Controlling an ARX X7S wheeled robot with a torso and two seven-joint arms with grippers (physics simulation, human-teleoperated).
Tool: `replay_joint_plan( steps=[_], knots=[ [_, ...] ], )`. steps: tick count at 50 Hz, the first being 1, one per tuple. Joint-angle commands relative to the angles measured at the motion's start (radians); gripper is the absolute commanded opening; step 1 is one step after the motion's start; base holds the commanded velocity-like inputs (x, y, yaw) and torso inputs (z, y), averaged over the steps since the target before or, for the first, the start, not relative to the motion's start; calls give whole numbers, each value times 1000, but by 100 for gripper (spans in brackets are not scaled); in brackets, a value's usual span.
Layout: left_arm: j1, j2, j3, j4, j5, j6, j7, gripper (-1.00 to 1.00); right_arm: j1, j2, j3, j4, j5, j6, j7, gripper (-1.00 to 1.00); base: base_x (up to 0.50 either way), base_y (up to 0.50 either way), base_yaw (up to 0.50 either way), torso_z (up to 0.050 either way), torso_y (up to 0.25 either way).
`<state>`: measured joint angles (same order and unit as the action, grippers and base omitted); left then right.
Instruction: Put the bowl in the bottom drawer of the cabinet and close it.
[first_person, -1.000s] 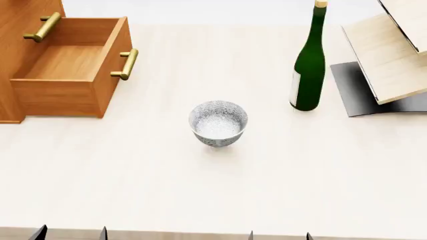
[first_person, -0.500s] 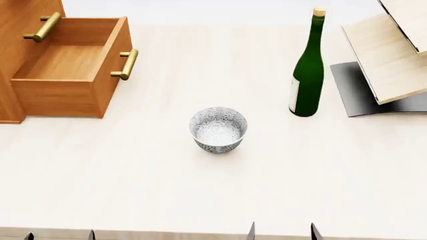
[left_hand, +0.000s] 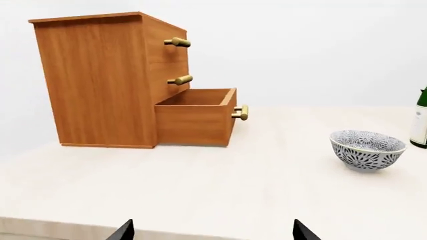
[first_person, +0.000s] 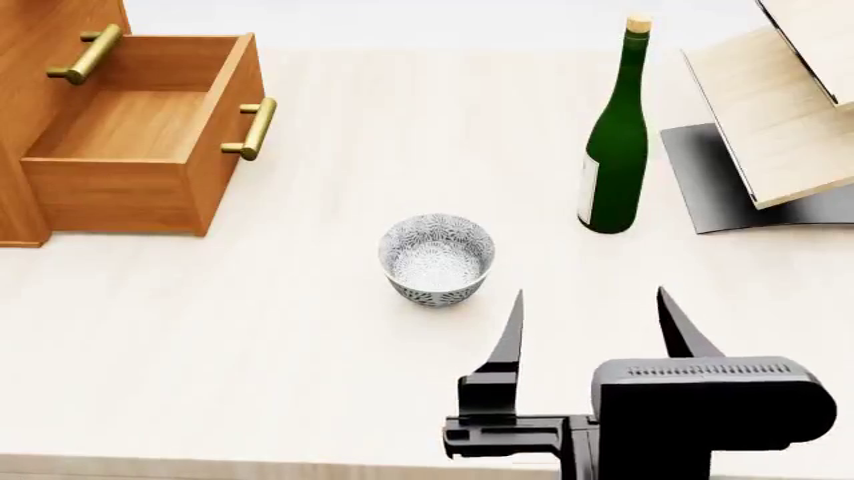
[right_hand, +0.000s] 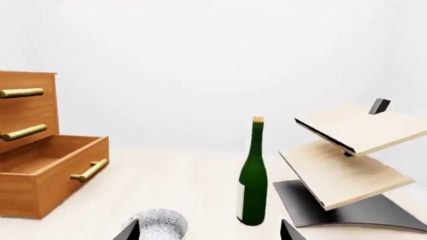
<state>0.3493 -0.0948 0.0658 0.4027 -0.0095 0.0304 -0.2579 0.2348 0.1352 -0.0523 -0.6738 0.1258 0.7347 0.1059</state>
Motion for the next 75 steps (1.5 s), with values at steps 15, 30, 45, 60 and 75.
replay_joint_plan(
  steps=[15, 30, 45, 60, 75],
  knots=[
    [128, -34, -5, -22, -60, 178, -54, 100, 321, -2, 88, -199, 99, 381, 17, 100, 0, 0, 0, 0, 0],
    [122, -56, 19, -27, -60, 166, -60, 100, 337, -12, 92, -190, 126, 355, 17, 100, 0, 0, 0, 0, 0],
    [124, -69, 35, -38, -48, 194, -73, 100, 330, -24, 113, -161, 146, 327, 31, 100, 0, 383, 0, 0, 0],
    [125, -81, 44, -45, -53, 217, -84, 100, 326, -21, 113, -160, 168, 324, 42, 100, 0, 404, 0, 0, 0],
    [130, -93, 54, -40, -51, 223, -97, 100, 319, -18, 114, -155, 186, 319, 57, 100, 0, 402, 0, 0, 0]
  ],
)
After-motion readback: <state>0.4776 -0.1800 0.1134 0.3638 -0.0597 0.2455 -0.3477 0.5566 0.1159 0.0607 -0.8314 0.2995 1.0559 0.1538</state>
